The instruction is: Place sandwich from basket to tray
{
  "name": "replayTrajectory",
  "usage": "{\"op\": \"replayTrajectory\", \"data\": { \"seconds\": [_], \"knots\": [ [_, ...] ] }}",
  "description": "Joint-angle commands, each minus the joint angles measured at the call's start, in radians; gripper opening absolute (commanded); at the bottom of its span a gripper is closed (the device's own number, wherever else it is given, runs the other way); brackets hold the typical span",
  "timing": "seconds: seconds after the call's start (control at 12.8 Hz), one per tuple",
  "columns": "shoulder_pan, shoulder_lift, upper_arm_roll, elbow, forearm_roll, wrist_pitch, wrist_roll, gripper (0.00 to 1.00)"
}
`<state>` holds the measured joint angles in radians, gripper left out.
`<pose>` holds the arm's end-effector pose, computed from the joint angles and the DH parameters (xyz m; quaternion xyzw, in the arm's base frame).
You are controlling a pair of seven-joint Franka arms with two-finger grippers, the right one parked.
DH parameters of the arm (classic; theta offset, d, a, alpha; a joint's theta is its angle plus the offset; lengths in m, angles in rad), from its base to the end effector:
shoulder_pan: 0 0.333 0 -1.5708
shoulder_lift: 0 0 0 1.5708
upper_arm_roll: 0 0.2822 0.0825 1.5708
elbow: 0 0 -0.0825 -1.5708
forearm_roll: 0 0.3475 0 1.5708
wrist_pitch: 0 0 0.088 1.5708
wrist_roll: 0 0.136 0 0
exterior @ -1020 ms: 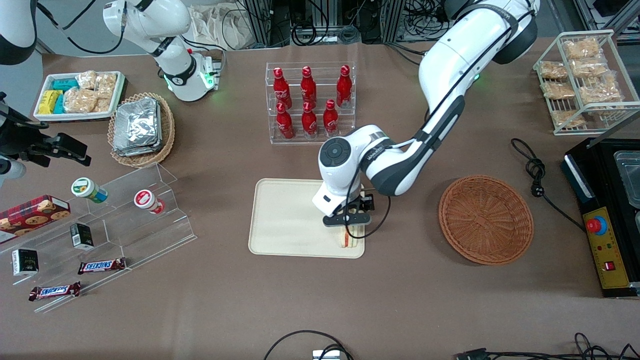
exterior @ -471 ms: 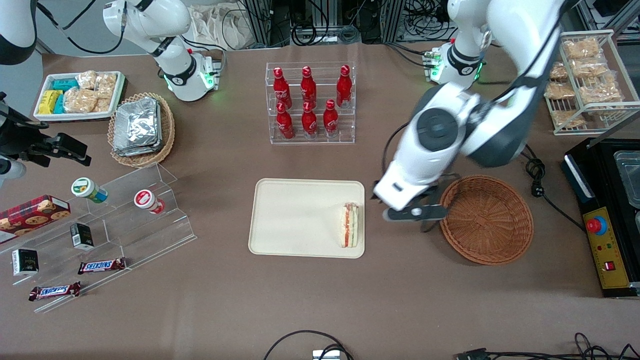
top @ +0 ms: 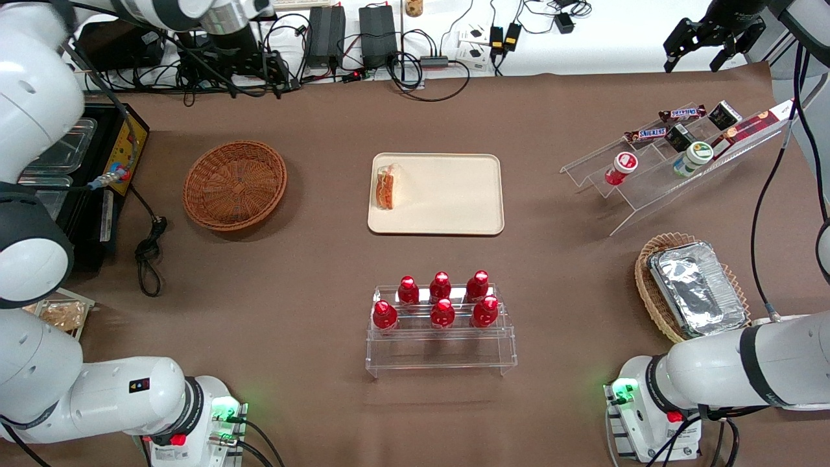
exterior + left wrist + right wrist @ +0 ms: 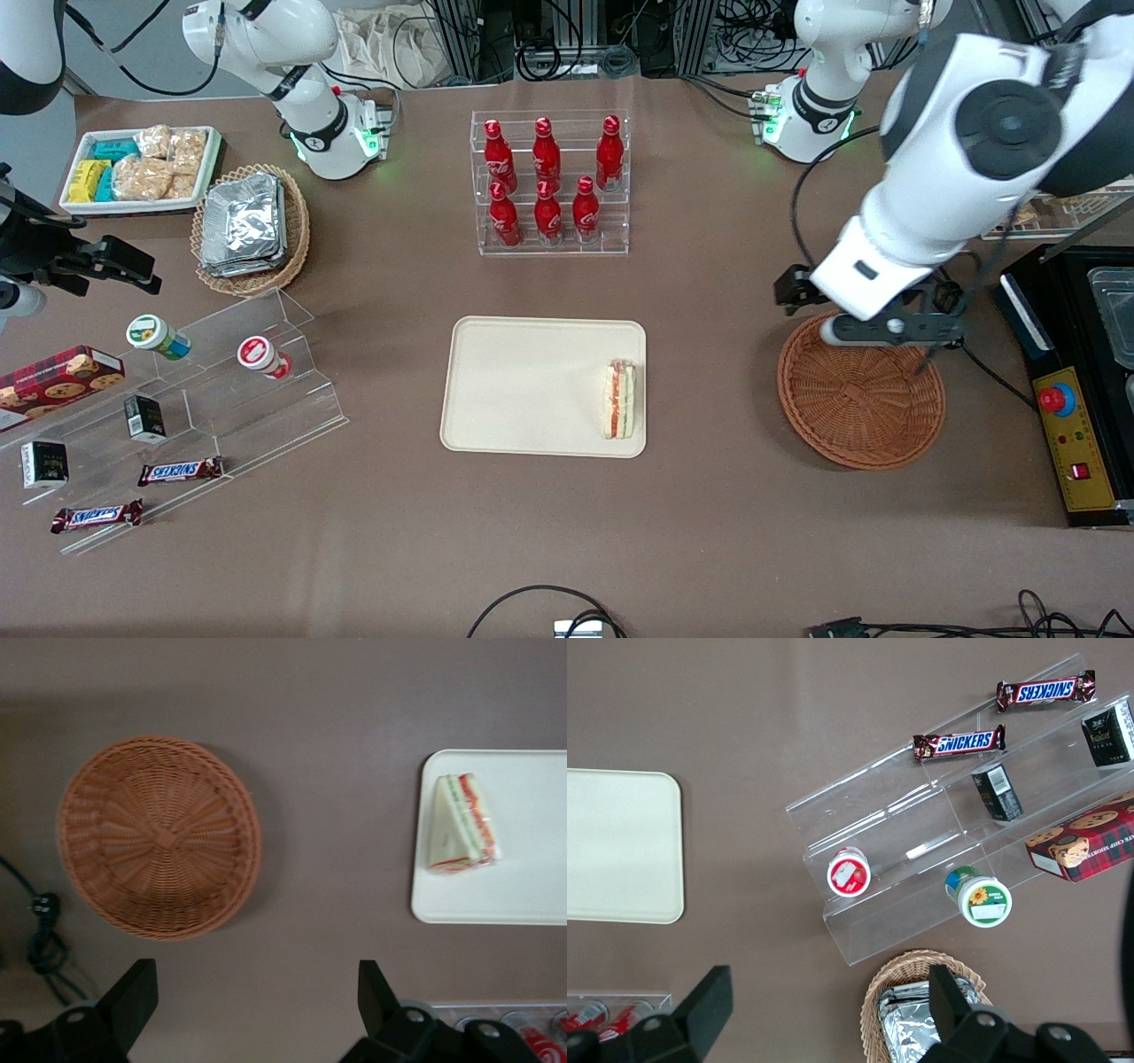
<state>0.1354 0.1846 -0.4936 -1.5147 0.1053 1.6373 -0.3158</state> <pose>0.5394 -0.1672 0.5025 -0.9995 0.0231 0.0159 0.0150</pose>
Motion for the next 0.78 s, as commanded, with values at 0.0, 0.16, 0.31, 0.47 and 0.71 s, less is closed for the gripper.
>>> {"op": "replayTrajectory", "data": {
  "seconds": [0.0,0.16,0.31,0.47,0.71],
  "knots": [
    [-0.112,-0.085,0.235,-0.067,-0.077,0.024,0.111,1.00],
    [-0.117,-0.137,0.280,-0.114,-0.090,0.021,0.220,1.00],
    [-0.143,-0.155,0.334,-0.127,-0.090,0.003,0.257,1.00],
    [-0.139,-0.157,0.337,-0.104,-0.078,-0.052,0.270,1.00],
    [-0.135,-0.157,0.339,-0.088,-0.065,-0.094,0.287,1.00]
  ]
}}
